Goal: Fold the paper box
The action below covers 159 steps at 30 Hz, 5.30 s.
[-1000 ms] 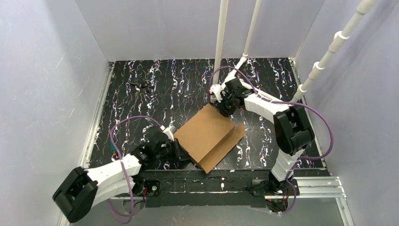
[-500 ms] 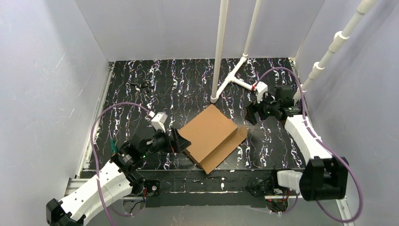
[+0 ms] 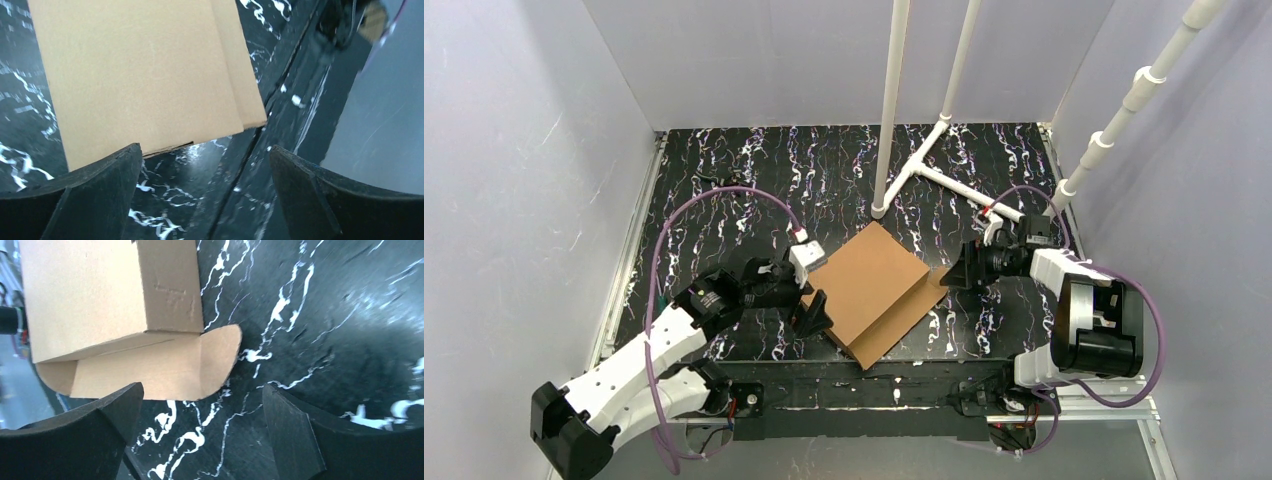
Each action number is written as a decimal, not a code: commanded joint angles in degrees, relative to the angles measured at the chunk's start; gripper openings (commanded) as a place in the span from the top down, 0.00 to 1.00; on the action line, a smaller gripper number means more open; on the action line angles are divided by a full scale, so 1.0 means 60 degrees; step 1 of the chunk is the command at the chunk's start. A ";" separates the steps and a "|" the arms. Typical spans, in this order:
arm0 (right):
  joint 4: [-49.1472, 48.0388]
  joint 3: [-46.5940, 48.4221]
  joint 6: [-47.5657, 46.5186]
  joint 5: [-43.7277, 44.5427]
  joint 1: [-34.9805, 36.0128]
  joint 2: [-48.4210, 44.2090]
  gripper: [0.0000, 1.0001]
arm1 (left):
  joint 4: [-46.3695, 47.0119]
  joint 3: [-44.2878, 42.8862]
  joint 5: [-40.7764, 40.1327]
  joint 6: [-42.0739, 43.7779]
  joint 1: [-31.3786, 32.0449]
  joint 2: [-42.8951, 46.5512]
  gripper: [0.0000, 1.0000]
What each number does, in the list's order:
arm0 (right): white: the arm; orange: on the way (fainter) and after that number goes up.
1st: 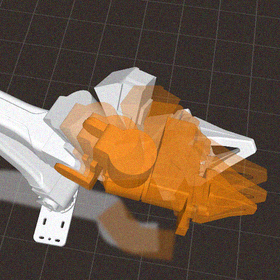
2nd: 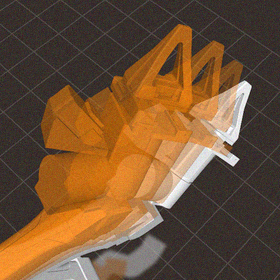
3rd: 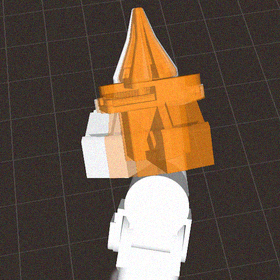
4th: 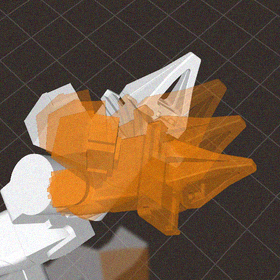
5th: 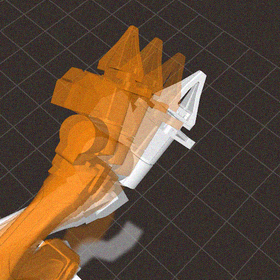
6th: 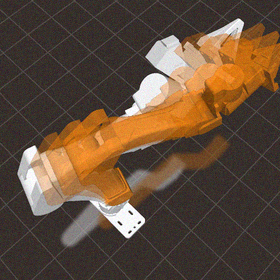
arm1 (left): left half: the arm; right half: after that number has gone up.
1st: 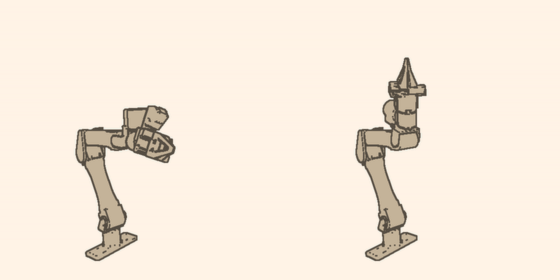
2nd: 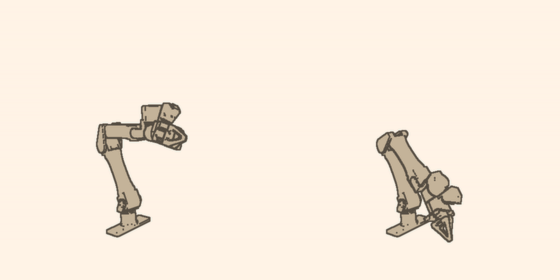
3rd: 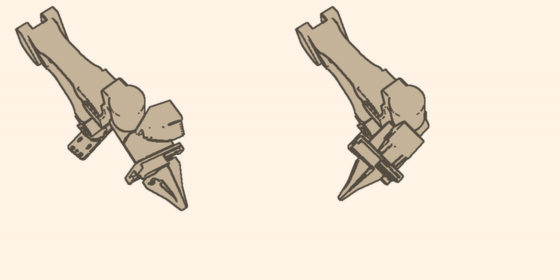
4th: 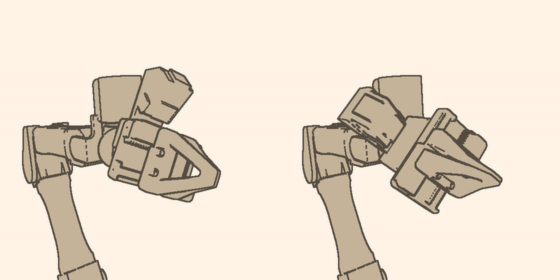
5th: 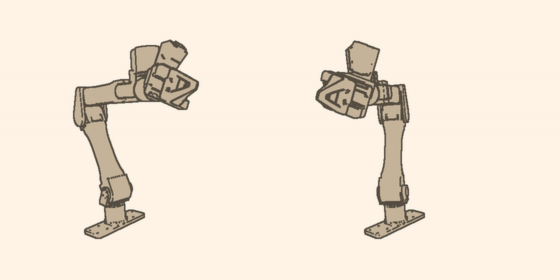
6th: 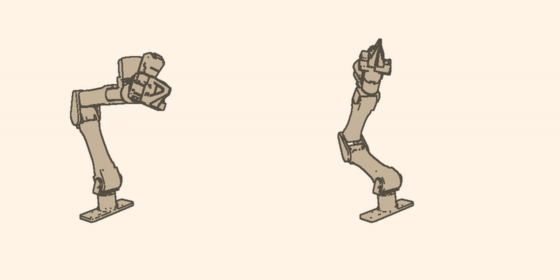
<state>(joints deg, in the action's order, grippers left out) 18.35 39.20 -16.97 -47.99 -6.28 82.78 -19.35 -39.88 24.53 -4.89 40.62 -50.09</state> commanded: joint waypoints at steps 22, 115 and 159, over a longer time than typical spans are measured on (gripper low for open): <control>-0.2213 -0.0805 0.2345 0.0068 0.0186 0.0293 0.49 | 0.1241 0.1284 0.0485 0.6933 0.1393 -0.0294 0.02; -0.0342 -0.0113 -0.1189 0.2405 0.3835 -0.1785 0.99 | 0.1374 0.0905 -0.1906 0.5509 0.2414 -0.2292 0.03; 0.1107 0.0326 -0.2523 0.2741 0.4241 -0.1185 0.99 | 0.0856 0.0541 -0.2038 0.5225 0.2414 -0.2740 0.02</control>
<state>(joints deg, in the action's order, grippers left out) 19.62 39.66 -30.28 -29.39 17.93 74.41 -12.38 -35.75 13.96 28.29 55.27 -65.21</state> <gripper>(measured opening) 0.031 0.977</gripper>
